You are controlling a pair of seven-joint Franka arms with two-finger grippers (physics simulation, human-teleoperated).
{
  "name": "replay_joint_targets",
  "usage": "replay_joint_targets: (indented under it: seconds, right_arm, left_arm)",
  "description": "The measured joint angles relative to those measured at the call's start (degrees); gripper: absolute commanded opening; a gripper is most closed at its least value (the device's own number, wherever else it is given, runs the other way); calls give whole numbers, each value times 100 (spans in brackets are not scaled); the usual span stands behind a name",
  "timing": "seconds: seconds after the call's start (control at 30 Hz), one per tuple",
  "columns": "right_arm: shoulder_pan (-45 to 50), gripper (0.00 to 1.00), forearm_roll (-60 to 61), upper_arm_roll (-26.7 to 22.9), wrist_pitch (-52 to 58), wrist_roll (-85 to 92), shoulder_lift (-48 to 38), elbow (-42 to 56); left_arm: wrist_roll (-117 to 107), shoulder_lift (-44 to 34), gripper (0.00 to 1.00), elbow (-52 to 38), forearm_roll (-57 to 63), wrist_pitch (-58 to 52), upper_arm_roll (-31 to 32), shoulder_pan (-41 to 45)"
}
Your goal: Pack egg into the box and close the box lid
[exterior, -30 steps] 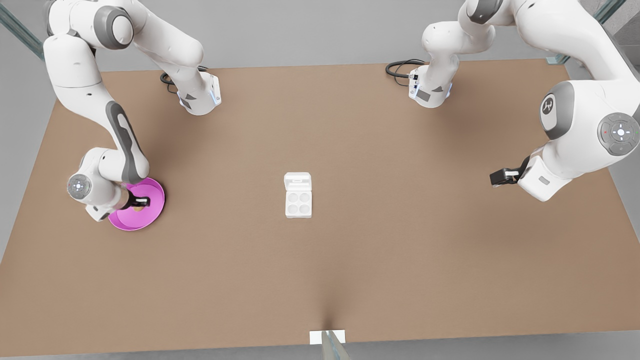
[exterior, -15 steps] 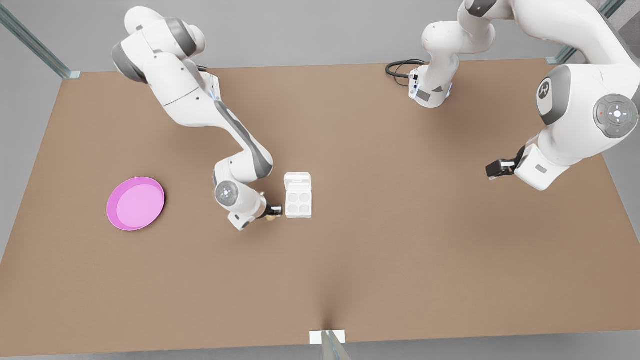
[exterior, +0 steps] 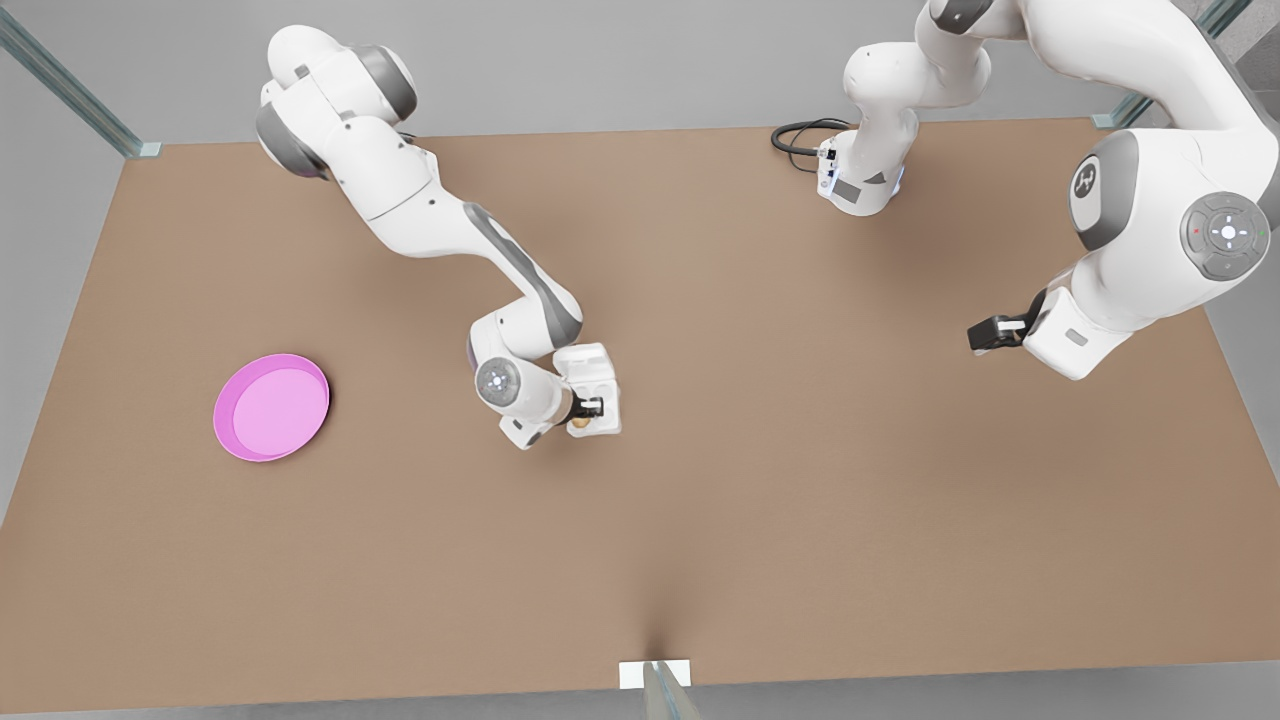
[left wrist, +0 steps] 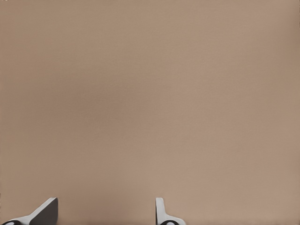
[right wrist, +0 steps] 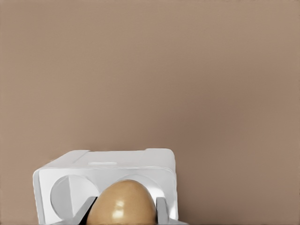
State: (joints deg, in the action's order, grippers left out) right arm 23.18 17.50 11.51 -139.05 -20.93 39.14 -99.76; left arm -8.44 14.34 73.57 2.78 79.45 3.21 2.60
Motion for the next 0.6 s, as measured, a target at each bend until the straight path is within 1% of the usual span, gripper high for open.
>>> replay_joint_targets:
  seconds: [0.23, 0.37, 0.43, 0.47, 0.53, 0.57, 0.6]
  right_arm:
    - [-274, 100, 8, 9, 123, 50, -330, -17]
    - [-385, 100, 57, 9, 622, 71, -871, -249]
    - [-815, 100, 35, -25, 1426, 161, -1254, -240]
    - [-1363, 100, -61, -63, 2096, 521, -1554, -189]
    - [-2443, 100, -1110, -71, 3417, 1310, -1915, 213]
    - [-2792, 100, -1456, -79, 3884, 1690, -1967, 555]
    - [-2920, 100, -1775, -80, 4185, 1782, -1984, 799]
  left_arm:
    - [17, 17, 100, -9, -1, 9, -1, 5]
    - [17, 26, 100, -9, -1, 9, -5, 3]
    - [22, 26, 100, -9, 0, 22, -5, -3]
    - [26, 26, 100, -9, -1, 26, -5, -6]
    - [26, 26, 100, -1, -1, 26, -5, -5]
    - [26, 26, 100, -2, -1, 26, -5, -6]
    - [24, 26, 100, -5, -1, 18, -5, -6]
